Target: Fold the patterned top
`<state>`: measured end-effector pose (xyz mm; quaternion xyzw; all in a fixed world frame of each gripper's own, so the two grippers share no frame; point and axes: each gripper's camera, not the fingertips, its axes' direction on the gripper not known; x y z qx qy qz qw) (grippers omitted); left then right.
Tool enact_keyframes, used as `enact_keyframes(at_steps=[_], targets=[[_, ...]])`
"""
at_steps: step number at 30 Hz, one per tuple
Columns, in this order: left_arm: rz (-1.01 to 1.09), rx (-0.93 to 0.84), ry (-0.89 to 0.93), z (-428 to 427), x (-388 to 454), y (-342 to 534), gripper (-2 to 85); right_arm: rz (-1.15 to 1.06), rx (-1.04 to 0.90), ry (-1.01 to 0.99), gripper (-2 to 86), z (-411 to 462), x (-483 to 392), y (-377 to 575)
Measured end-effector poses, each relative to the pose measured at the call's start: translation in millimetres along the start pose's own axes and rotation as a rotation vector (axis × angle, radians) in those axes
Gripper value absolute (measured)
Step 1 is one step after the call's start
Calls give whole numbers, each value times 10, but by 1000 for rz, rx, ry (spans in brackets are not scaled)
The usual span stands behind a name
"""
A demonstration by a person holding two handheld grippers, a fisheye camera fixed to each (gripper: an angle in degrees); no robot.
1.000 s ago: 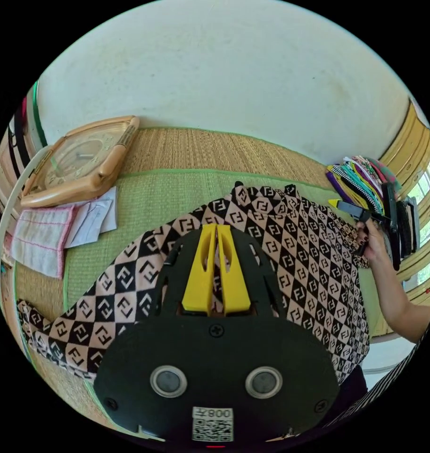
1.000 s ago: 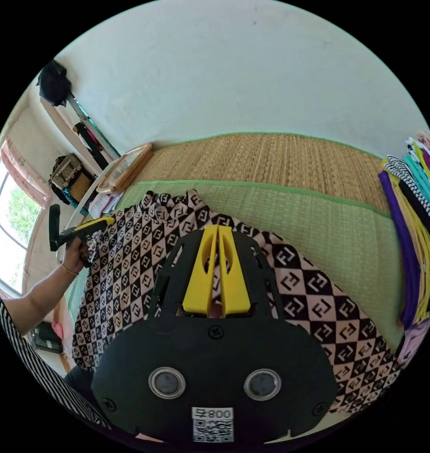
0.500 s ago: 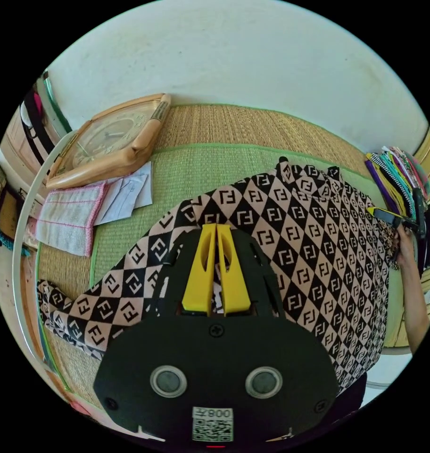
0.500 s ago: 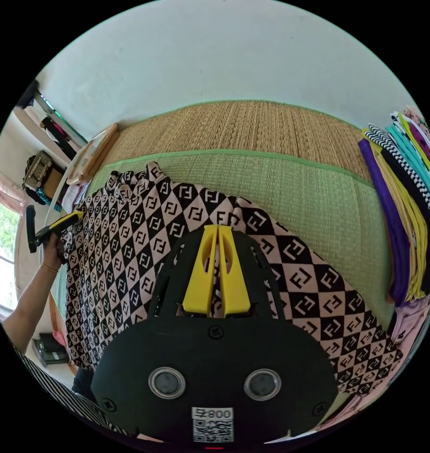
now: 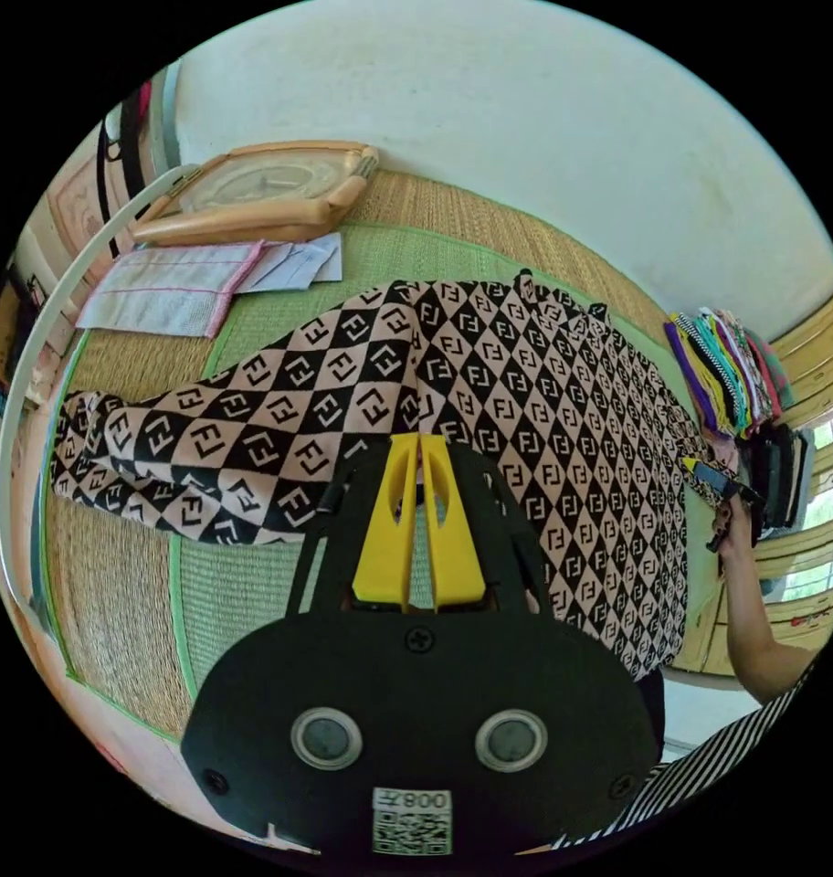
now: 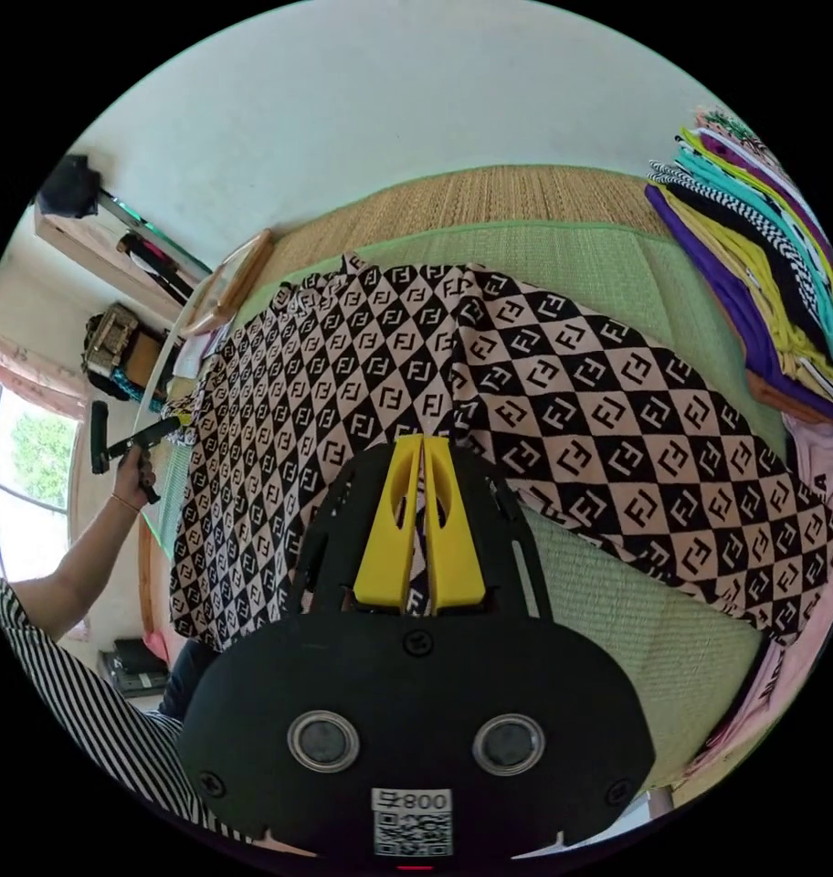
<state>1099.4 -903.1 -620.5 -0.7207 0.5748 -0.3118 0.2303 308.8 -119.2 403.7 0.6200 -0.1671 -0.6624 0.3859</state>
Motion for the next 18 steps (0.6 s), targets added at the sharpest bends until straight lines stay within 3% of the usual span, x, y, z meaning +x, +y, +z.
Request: enact_keyframes(at_steps=[5,7,10,18], targets=[[-17,-65,160,-305,-281,781,37,-12,-29,-52,15,-471,-26,690],[-40,-87,360,-390,-485,1333,57,15,-64,-99,24,-566,40,1044],[-141,-111,497,-467,-775,1990,76,85,-106,-153,41,-721,179,1642],[-247,-211,574,-536,-1069,2781,103,227,-208,-179,81,-924,357,2698]])
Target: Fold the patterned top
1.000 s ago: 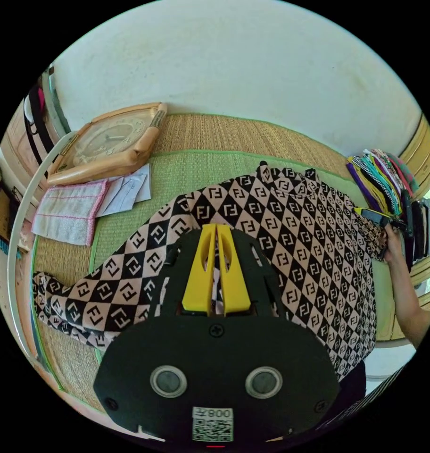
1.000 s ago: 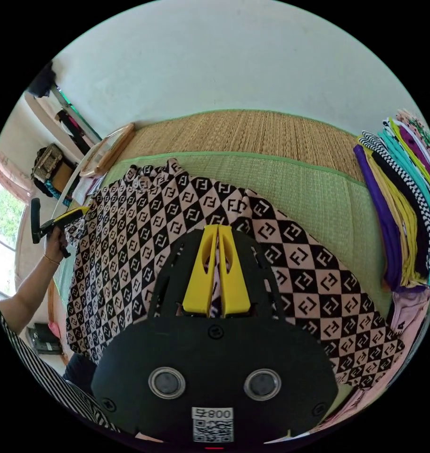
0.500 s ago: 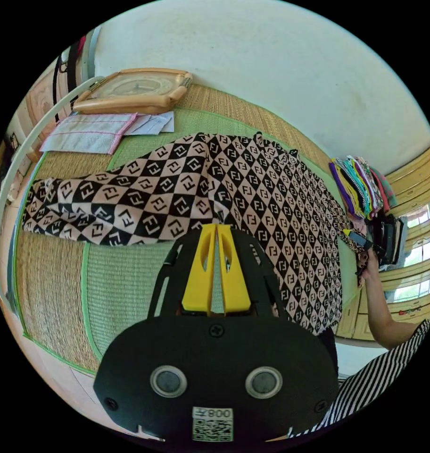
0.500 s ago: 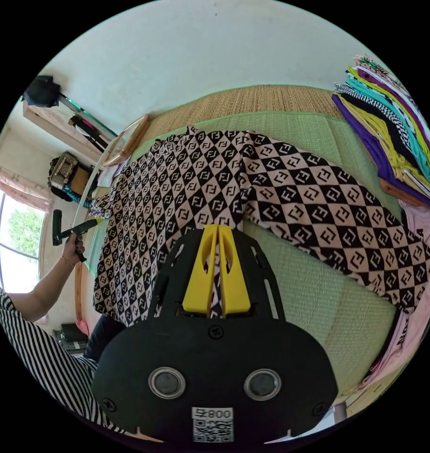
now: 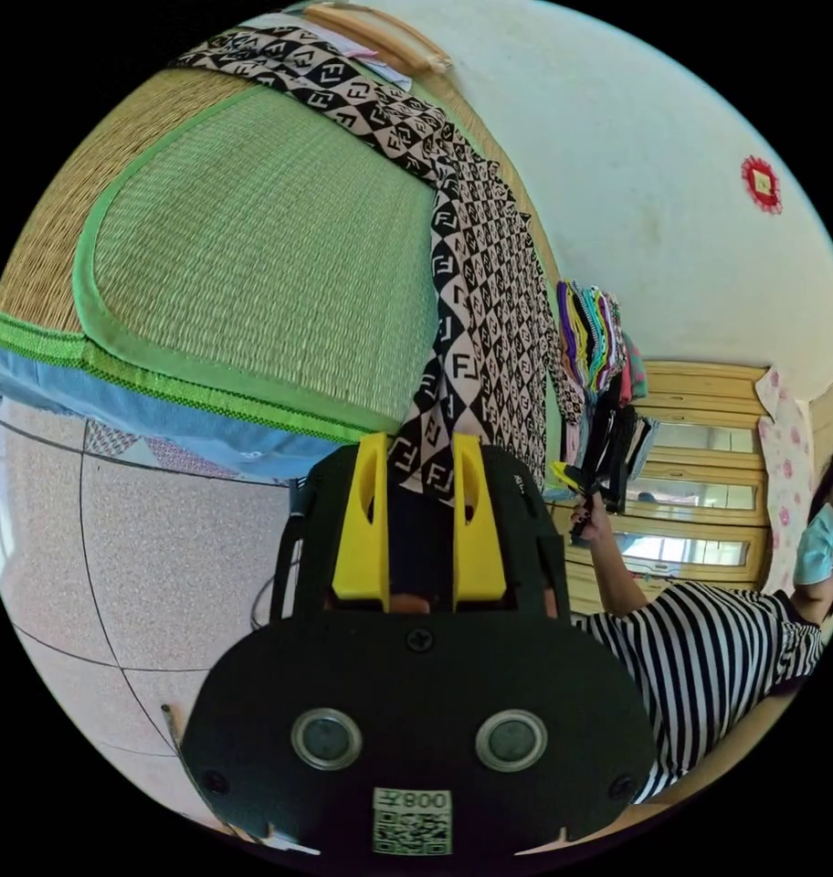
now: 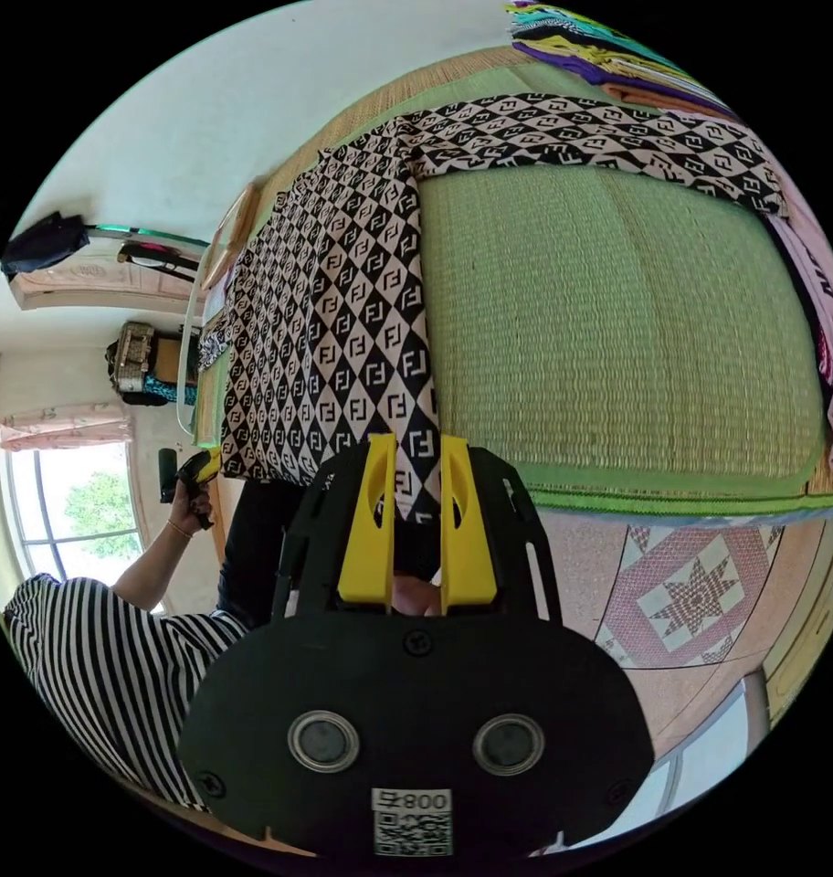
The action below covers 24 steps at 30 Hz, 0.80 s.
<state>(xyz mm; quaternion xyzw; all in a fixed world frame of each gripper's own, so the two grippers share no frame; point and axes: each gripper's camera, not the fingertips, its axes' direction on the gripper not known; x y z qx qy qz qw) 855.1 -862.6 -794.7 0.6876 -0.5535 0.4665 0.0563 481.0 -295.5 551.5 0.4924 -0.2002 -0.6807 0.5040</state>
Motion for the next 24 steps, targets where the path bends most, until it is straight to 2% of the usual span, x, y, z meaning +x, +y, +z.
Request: enact_keyframes(at_steps=[2,6,10,15,20,24], targets=[[20,-12,-6,6,36,-6,96,-2,-25,44,81,50,-13,145],[27,-61,-144,21,100,-26,45,28,-24,43,65,112,39,289],[19,-50,-111,-98,100,66,23,46,-25,25,32,61,105,374],[-4,58,-12,-348,94,302,27,30,-23,6,17,-102,114,440],[-9,97,-84,-467,71,501,63,32,30,-77,12,-435,202,544],[76,110,-147,-424,333,554,78,31,44,-85,10,-545,216,585]])
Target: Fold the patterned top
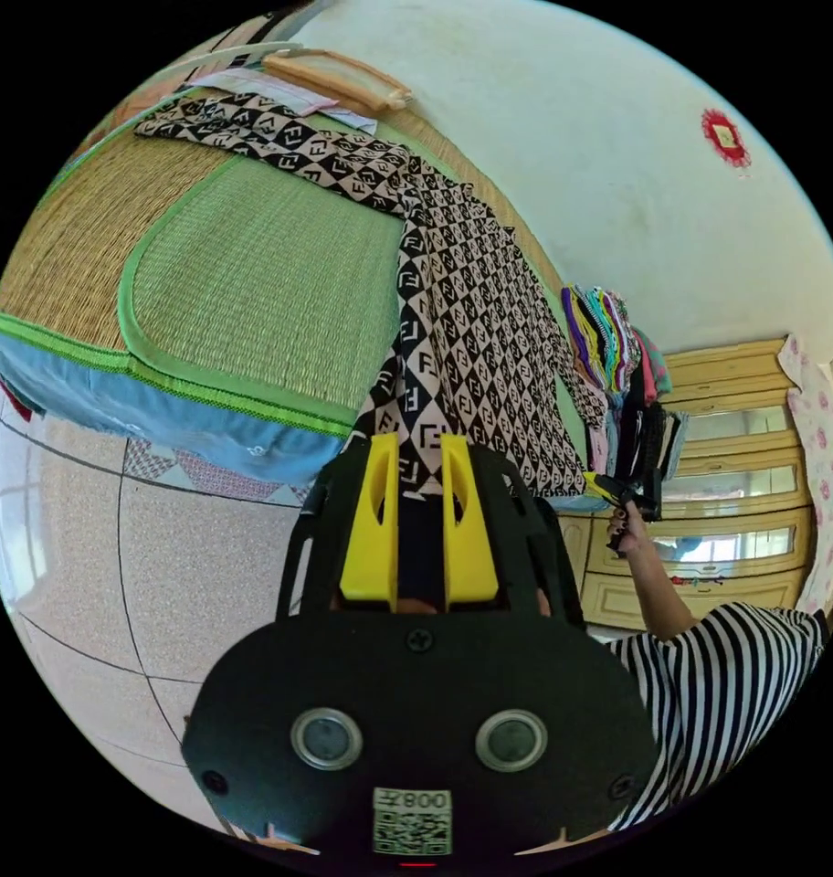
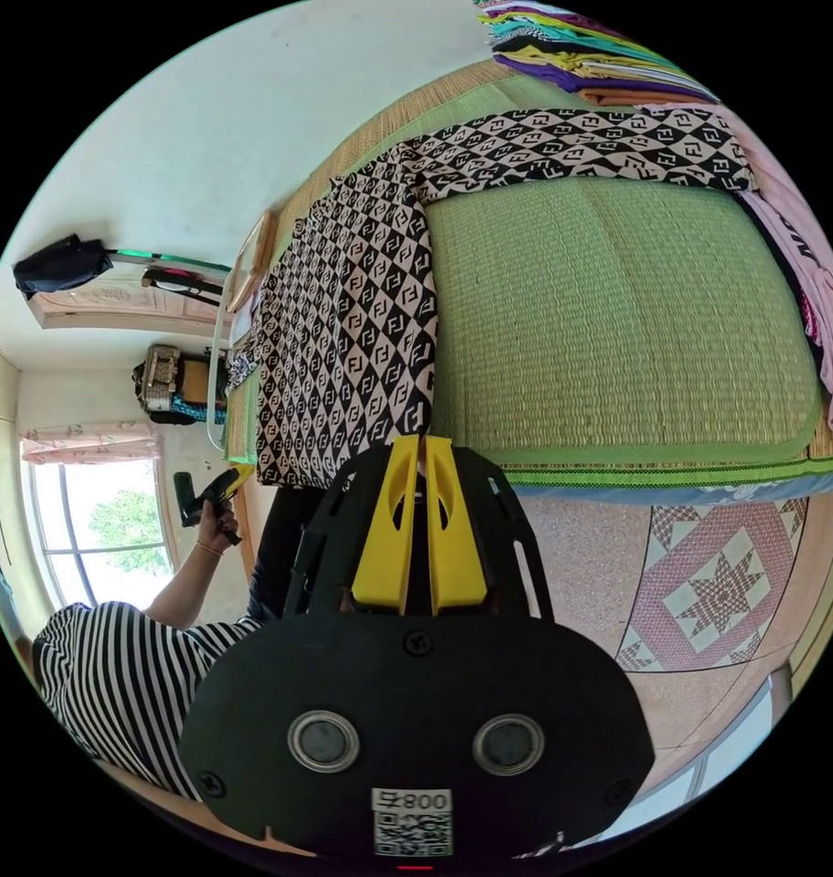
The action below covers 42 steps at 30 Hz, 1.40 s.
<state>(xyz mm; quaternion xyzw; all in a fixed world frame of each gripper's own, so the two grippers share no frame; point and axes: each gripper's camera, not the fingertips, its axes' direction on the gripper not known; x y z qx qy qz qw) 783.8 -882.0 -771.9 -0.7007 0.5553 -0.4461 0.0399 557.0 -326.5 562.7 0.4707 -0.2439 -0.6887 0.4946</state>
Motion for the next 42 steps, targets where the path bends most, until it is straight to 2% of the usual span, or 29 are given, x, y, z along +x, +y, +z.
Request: enact_keyframes(at_steps=[4,9,11,15,18,22,27,33,38,42], targets=[[45,-98,-194,236,109,-118,60,6,-2,-1,10,-49,21,26],[47,-156,-284,307,161,-172,15,11,16,-28,9,-193,47,82],[48,-120,-262,168,205,-125,9,2,47,-57,9,-348,34,123],[-2,73,-70,-362,217,79,4,-6,81,-55,9,-557,33,142],[-8,124,-67,-535,230,181,2,4,72,-44,9,-581,76,121],[-73,51,-136,-359,41,256,2,44,24,-23,10,-398,201,122],[-199,115,-34,-351,-195,397,2,76,-12,-21,10,-227,289,191],[-233,66,-87,-204,-265,350,2,114,-46,-16,11,-25,397,163],[-172,97,-105,-245,-67,168,2,136,-31,-34,8,-20,448,165],[-44,95,-85,-58,311,-277,1,182,-5,-60,3,-64,536,246]])
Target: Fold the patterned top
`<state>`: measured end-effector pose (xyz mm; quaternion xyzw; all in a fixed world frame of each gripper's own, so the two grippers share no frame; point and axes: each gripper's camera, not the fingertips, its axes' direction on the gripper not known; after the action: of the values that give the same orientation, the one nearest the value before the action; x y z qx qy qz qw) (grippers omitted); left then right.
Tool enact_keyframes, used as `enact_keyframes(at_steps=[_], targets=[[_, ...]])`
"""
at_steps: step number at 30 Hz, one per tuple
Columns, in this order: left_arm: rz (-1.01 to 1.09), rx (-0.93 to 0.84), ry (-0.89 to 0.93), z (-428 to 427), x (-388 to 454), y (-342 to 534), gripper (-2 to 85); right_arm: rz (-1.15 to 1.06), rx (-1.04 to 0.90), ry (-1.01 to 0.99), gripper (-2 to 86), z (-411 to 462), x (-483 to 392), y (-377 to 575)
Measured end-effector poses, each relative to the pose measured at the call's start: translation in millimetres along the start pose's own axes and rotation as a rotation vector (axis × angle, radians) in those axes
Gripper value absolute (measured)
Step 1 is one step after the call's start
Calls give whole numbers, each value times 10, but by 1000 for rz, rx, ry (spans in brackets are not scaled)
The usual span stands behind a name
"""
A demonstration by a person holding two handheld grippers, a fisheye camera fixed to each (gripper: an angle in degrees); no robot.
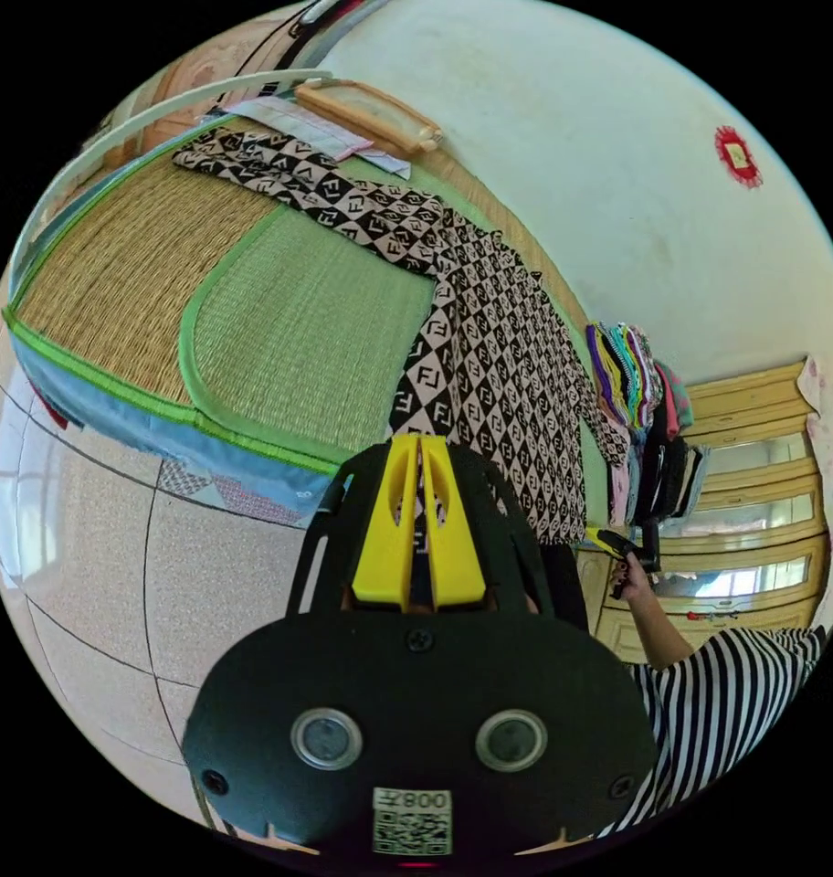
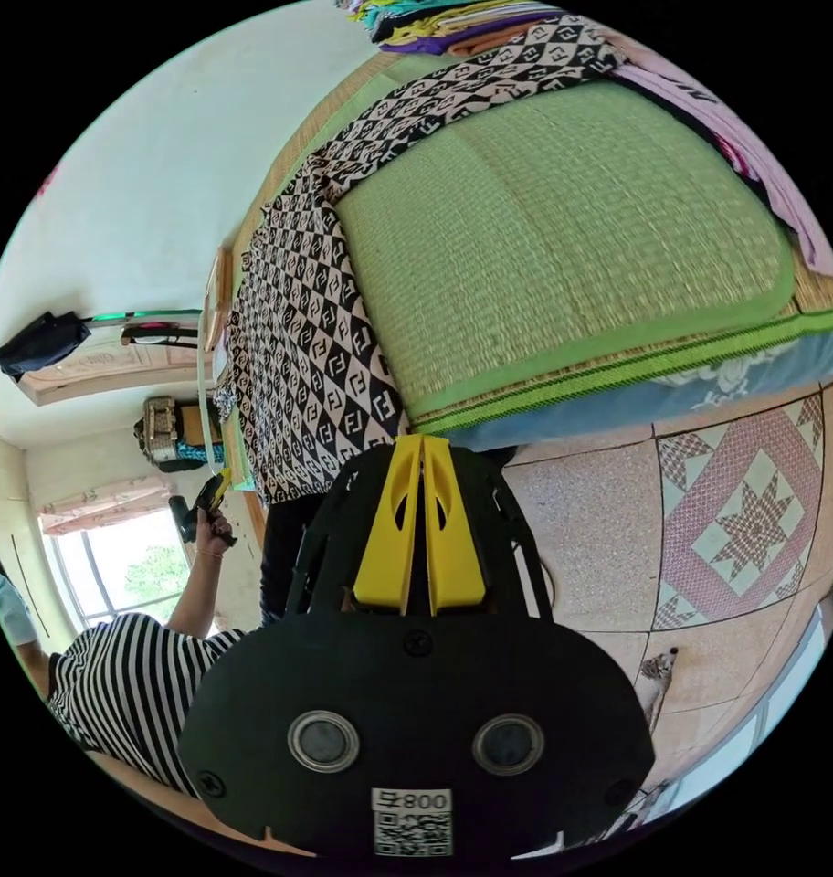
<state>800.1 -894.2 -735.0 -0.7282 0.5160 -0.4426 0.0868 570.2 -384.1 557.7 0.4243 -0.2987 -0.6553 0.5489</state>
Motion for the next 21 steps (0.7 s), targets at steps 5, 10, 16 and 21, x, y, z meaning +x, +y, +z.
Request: enact_keyframes(at_steps=[5,10,16,21], targets=[[149,-35,25,475,572,-605,1,9,104,-13,1,-278,-79,32],[244,-98,-76,1063,1051,-1225,0,-178,90,68,0,-129,-805,-381],[243,-159,-294,1474,1089,-1476,0,-314,-60,317,0,646,-1302,-794],[251,-96,-221,1409,1240,-1486,1,-317,-42,297,0,666,-1305,-753]])
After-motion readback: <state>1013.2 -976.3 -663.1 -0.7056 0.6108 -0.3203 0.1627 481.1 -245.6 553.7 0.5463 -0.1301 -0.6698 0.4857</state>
